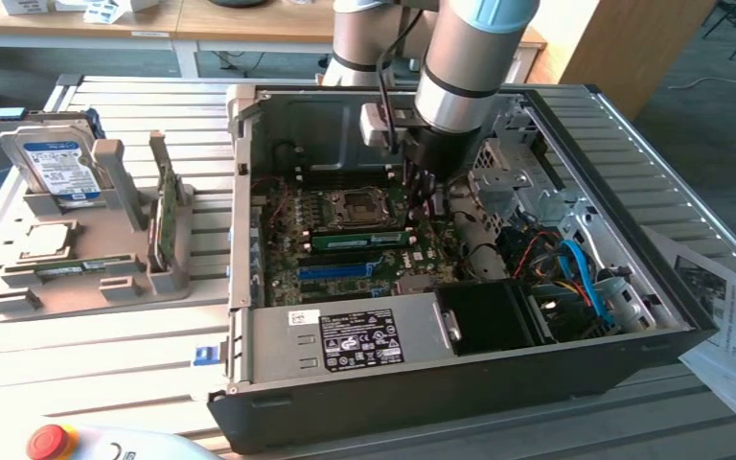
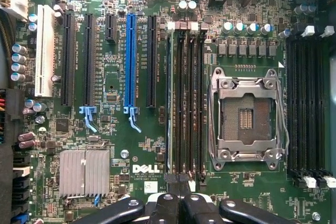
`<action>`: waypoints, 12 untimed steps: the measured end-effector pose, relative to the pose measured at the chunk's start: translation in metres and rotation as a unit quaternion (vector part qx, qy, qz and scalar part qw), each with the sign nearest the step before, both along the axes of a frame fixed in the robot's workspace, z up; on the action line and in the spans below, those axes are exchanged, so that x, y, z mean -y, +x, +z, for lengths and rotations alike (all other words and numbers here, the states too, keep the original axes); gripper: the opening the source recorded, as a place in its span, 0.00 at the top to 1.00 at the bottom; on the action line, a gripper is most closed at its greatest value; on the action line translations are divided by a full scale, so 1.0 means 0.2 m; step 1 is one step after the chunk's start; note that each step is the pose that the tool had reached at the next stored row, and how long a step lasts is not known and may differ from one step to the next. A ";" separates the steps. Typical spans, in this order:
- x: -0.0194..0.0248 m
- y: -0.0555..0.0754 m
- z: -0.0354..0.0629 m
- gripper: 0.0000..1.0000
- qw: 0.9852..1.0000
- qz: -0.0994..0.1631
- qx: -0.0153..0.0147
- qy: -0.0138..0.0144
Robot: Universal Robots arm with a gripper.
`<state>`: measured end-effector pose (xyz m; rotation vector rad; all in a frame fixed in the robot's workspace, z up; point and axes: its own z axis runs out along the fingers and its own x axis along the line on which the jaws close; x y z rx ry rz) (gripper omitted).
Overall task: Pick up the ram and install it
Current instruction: 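Press down the ram until it locks into place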
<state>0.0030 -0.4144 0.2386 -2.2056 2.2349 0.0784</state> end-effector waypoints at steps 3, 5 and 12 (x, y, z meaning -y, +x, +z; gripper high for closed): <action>0.000 0.00 -0.008 0.90 1.000 0.000 0.000 0.000; 0.000 0.00 -0.016 0.90 1.000 0.000 0.000 0.000; 0.000 0.00 -0.033 0.90 1.000 0.000 0.000 0.000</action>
